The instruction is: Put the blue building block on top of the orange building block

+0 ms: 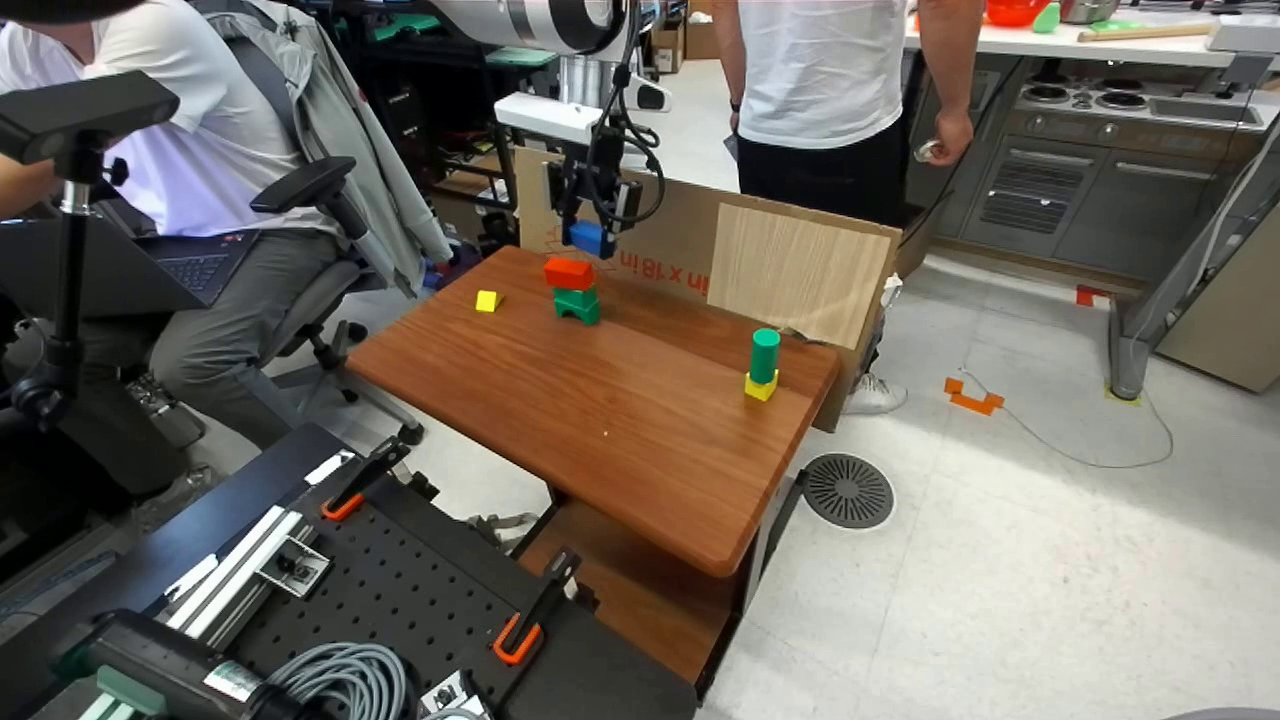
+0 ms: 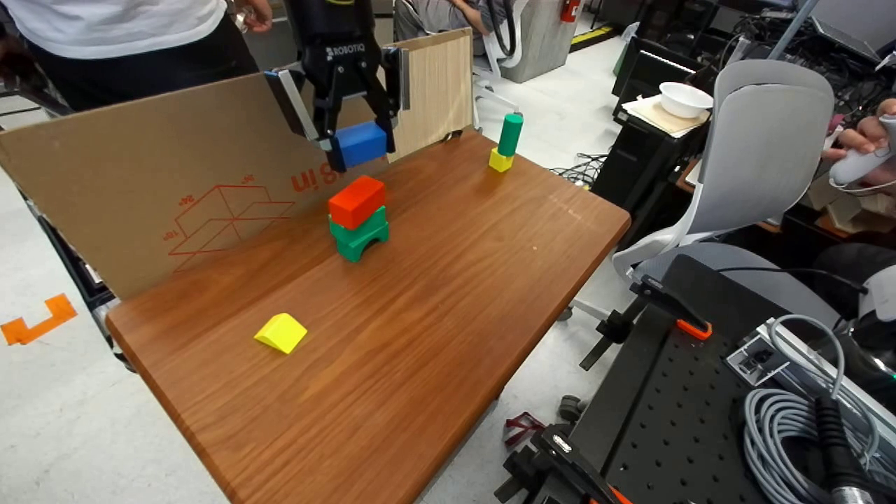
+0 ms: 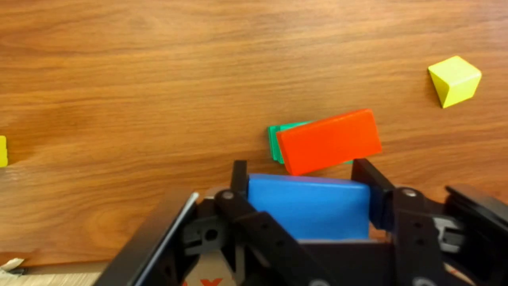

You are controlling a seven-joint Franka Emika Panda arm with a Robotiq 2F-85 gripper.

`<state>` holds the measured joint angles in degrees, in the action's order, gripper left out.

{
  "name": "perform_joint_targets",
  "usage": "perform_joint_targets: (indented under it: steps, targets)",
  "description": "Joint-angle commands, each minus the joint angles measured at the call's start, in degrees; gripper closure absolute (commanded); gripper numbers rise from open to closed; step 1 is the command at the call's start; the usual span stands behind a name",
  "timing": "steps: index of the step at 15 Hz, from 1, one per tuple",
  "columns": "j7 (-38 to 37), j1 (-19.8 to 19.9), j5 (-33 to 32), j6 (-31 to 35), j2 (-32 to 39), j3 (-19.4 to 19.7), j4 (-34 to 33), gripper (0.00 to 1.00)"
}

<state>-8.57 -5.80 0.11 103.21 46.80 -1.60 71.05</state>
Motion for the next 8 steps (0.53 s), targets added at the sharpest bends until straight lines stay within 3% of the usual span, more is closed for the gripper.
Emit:
perform_joint_targets:
  steps: [1, 8]
  targets:
    - [-0.99, 0.35, 1.85, 5.06, -0.03, -0.33, -0.02, 0.58]
    - [0.33, 0.01, 3.60, 11.12, -3.24, -1.97, 5.28, 0.58]
